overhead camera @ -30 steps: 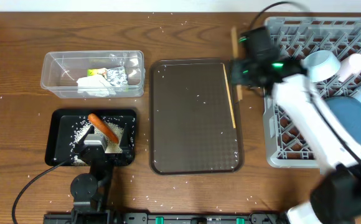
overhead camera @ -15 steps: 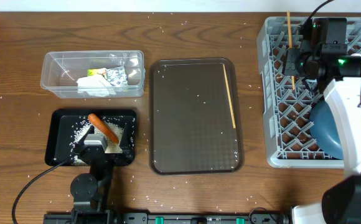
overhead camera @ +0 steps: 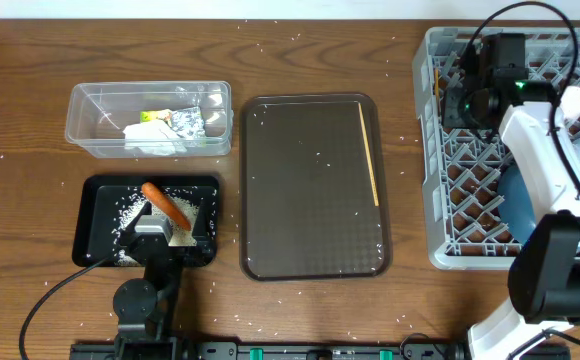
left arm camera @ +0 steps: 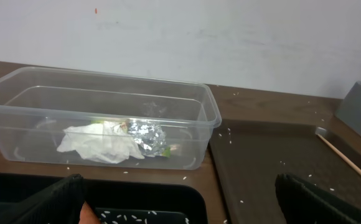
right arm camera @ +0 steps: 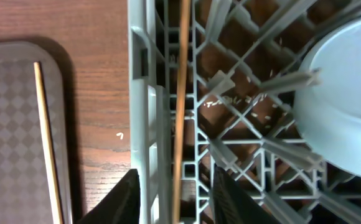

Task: Sort waste into correct bins and load items into the dishwasher rack
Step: 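Carry the chopstick into the rack and release it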

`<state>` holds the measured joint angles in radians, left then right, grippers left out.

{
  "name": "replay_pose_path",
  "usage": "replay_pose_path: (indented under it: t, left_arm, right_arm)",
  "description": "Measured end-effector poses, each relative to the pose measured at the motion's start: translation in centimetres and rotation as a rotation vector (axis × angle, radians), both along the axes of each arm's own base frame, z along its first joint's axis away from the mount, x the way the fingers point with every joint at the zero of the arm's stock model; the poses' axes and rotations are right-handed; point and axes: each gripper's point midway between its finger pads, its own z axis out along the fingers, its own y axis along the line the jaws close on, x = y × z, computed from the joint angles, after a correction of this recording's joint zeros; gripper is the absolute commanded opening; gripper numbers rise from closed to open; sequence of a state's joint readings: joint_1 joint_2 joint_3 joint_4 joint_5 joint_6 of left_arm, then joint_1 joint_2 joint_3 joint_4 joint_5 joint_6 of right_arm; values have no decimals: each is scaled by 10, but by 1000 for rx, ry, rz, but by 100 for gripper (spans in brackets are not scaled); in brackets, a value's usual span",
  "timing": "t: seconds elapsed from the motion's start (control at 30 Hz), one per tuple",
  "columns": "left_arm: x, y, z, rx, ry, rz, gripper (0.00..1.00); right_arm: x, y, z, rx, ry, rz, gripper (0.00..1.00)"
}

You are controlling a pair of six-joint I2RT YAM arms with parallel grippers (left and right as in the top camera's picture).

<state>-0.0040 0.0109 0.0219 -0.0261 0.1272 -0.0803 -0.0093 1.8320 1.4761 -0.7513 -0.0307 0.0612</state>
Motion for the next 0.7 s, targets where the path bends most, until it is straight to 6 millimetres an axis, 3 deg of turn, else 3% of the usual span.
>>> replay_pose_path:
  t: [0.1, 0.17, 0.2, 0.47, 0.7]
  left_arm:
    - [0, 0, 0, 0, 0, 0, 98]
    - [0, 0, 0, 0, 0, 0, 98]
    - [0, 0, 0, 0, 0, 0, 98]
    - [0, 0, 0, 0, 0, 0, 98]
    - [0, 0, 0, 0, 0, 0, 98]
  right_arm:
    - [-2, 3, -1, 22, 10, -3, 49]
    - [-4, 10, 0, 55, 13, 7, 71]
    - [-4, 16, 2, 76, 9, 24, 75]
    - [-11, 91, 34, 214, -53, 153, 73]
    - [-25, 148, 21, 117, -27, 221, 77]
